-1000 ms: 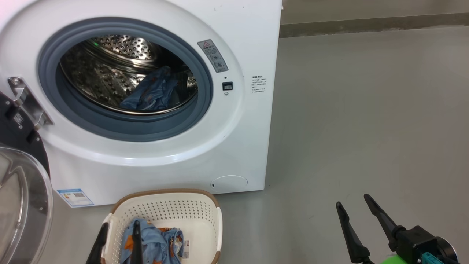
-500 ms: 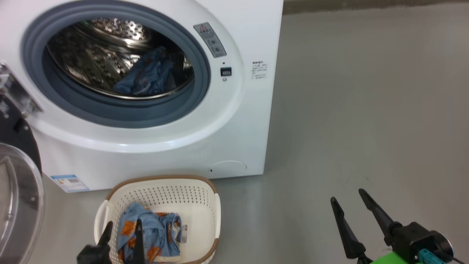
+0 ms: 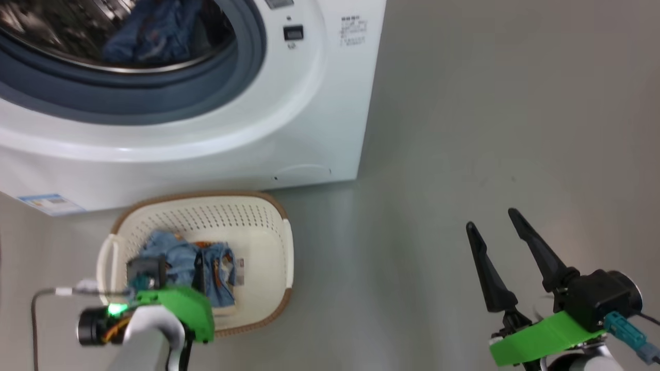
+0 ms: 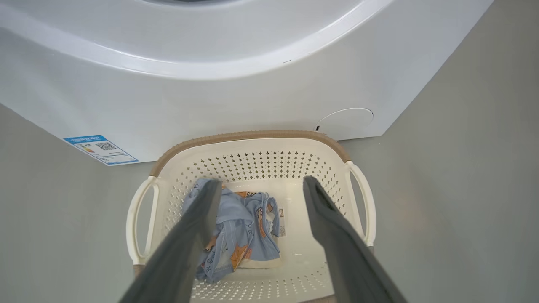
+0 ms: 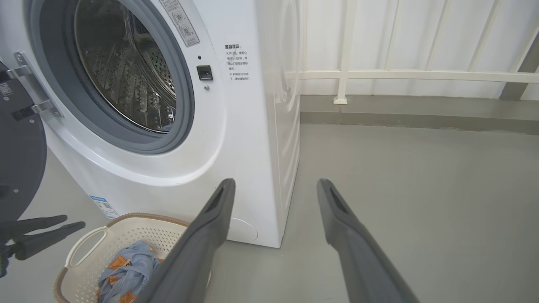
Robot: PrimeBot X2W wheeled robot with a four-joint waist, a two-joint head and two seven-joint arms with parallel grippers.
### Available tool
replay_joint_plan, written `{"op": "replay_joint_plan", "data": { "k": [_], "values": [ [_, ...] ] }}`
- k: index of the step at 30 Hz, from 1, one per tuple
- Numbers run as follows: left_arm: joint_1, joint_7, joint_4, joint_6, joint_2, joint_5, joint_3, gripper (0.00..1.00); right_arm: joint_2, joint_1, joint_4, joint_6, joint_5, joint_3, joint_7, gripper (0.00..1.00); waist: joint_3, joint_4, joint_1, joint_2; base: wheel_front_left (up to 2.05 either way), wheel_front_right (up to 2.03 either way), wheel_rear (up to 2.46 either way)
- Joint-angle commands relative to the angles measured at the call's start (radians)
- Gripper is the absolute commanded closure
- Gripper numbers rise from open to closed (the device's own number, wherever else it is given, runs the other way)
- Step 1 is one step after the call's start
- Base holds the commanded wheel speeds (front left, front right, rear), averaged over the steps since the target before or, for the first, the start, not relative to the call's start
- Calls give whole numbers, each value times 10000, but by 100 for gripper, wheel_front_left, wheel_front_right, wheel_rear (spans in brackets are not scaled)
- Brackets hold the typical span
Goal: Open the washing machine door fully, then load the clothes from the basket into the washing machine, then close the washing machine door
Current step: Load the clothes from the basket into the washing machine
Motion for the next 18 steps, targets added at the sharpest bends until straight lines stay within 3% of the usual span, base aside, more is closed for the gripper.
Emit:
{"op": "replay_joint_plan", "data": {
  "k": [1,8,18],
  "values": [
    [-899,101,536,-157,166,59,170,0,-93,-410,-226,63,148,302,-197,0,1388,-465,0,0,0,0,0],
    [-2965,823,2748,-372,359,681,-461,0,-154,-1264,59,63,455,656,-675,0,2940,-1085,0,0,0,0,0],
    [-4785,1573,4282,-337,979,785,-534,0,-189,-2161,450,63,895,950,-1218,0,4822,-1781,0,0,0,0,0]
  ]
}}
